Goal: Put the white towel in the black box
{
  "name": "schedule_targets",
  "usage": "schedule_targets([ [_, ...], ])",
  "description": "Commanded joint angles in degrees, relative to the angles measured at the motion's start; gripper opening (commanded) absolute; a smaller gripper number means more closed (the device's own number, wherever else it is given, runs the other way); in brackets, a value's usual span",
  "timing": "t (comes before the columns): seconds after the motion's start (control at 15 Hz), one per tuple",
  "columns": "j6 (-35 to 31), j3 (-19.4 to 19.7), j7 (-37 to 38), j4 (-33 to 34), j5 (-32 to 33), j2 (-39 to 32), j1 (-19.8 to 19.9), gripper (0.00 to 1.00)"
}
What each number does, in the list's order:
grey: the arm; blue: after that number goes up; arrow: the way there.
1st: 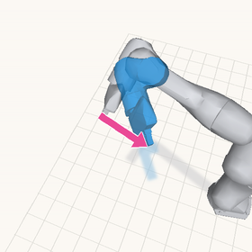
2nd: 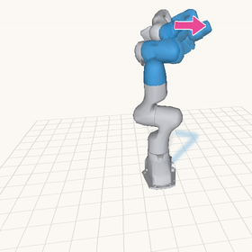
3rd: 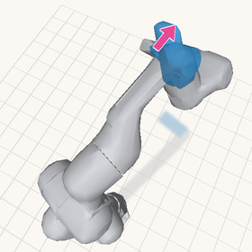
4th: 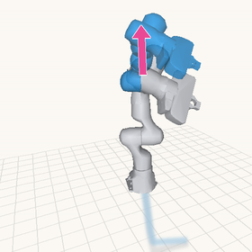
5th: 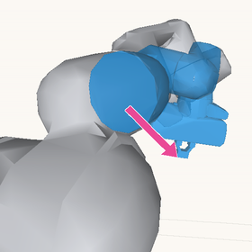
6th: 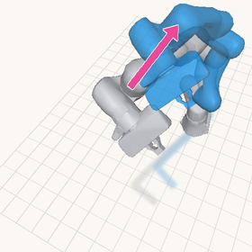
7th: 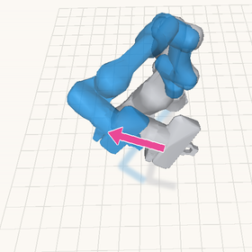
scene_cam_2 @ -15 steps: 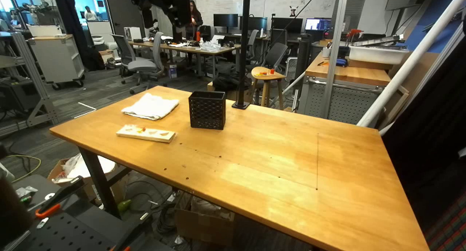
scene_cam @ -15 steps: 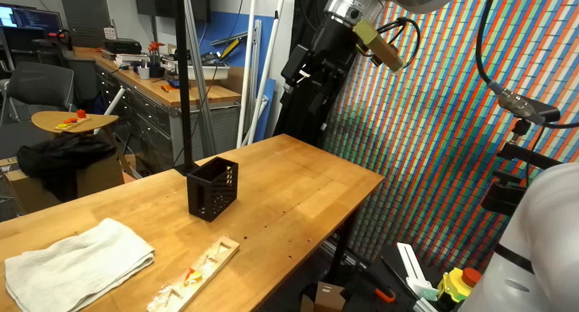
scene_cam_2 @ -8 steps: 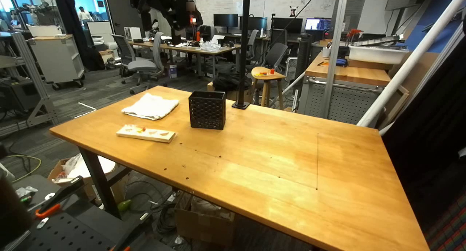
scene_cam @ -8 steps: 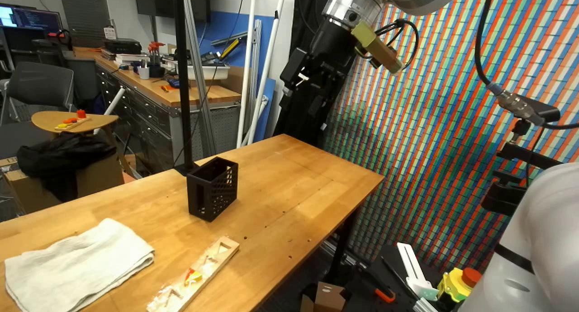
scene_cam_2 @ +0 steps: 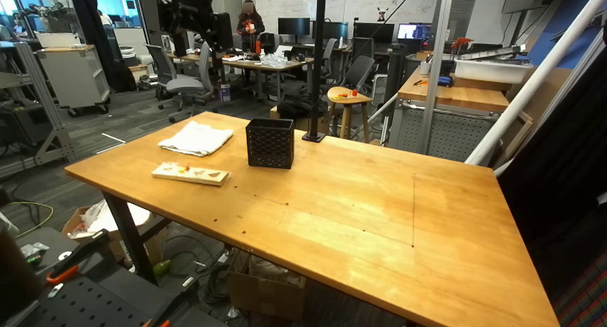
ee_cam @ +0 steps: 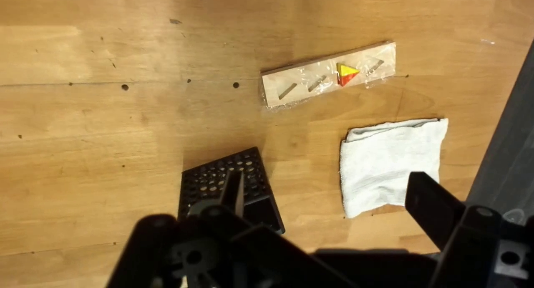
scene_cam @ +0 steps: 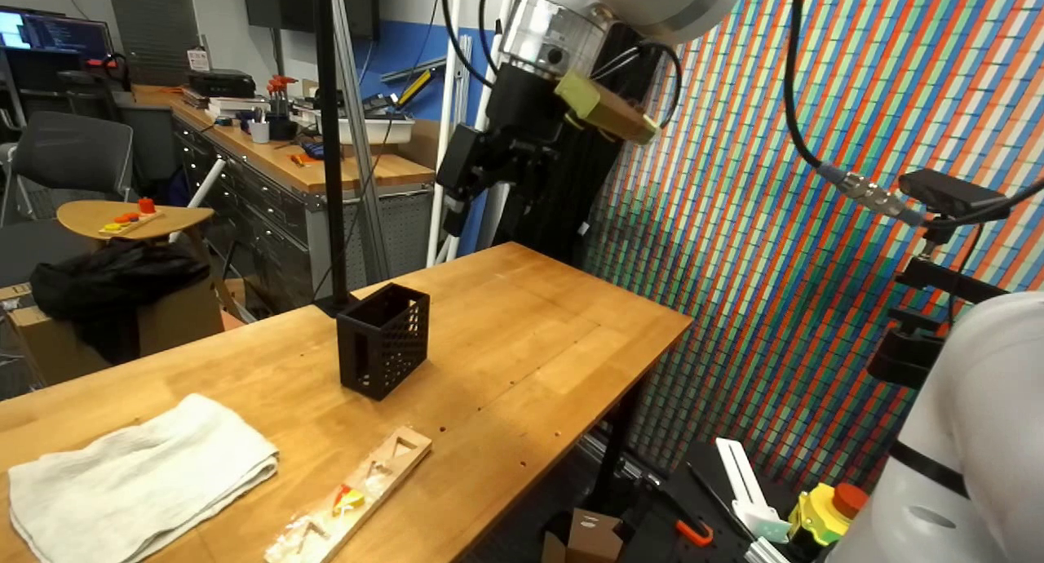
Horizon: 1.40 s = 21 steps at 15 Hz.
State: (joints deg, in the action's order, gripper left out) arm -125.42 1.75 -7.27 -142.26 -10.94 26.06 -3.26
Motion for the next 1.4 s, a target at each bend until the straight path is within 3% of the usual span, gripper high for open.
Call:
schedule_targets([
  [0.0, -3.8, -4.2, 3.3, 7.1, 1.5, -9.6, -1.7, 1.0],
  [0.2, -6.9, -8.0, 6.6, 13.8, 4.2, -18.6, -2.8, 1.0],
  [0.53, -6.6, -11.3, 12.4, 25.6, 12.8, -31.7, -4.8, 1.0],
  [0.87, -5.6, -11.2, 14.2, 37.0, 19.1, -44.6, -8.6, 1.0],
  [1.33, -1.9, -10.6, 11.4, 53.0, 19.5, -61.0, -12.7, 1.0],
])
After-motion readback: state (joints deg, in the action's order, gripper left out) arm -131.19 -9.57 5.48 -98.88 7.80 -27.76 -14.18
